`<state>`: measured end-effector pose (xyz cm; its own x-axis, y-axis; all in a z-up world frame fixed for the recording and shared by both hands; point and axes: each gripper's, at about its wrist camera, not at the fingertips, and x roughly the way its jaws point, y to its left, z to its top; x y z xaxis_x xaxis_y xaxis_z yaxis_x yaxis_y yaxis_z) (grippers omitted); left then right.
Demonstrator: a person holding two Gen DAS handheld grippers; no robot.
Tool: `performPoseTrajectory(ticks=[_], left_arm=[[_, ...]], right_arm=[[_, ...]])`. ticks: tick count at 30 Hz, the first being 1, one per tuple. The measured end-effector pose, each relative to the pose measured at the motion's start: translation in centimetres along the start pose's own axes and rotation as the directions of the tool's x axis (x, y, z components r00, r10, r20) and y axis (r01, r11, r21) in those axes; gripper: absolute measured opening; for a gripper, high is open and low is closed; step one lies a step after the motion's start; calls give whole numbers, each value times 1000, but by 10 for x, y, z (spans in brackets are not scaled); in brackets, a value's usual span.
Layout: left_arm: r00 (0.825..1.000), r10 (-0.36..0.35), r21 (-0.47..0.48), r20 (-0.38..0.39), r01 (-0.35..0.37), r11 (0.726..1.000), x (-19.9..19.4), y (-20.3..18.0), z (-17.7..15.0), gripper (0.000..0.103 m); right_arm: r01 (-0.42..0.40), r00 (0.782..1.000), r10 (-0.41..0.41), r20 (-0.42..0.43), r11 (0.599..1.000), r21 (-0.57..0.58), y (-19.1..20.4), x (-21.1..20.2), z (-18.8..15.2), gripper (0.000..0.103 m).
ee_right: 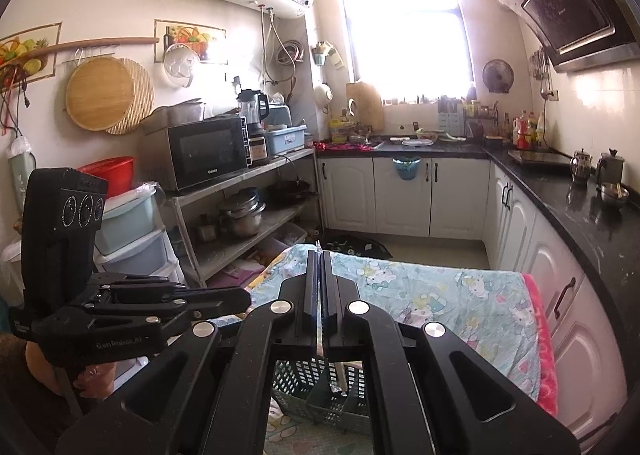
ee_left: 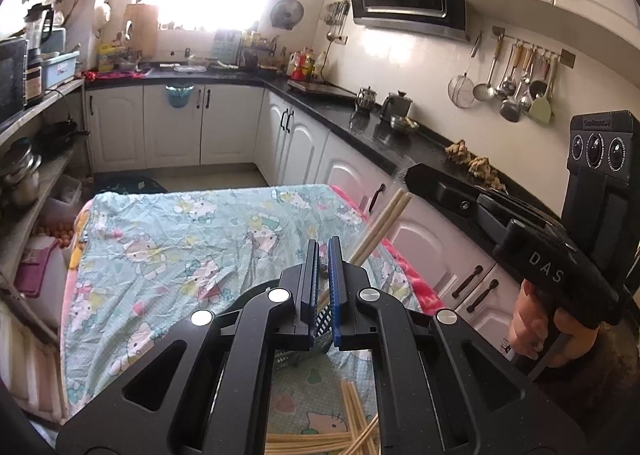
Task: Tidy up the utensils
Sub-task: 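Lift the chopstick with the left tool and carry it over the green caddy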
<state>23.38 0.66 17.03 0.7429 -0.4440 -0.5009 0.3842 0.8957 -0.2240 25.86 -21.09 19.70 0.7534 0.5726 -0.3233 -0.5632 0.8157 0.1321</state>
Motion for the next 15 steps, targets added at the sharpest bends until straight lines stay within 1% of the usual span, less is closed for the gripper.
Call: performPoseTrajectory(ticks=[8,15], left_arm=[[998,9,-27,-57,-11,1000,27,15,-14,2],[997,-5,-62,-73,1,998,44,24,-29,2]], right_arm=[[1,998,1,-63,999,36,-6,32,-22,2],[12,994,-7,-111,999,45,-8,52,-41,2]])
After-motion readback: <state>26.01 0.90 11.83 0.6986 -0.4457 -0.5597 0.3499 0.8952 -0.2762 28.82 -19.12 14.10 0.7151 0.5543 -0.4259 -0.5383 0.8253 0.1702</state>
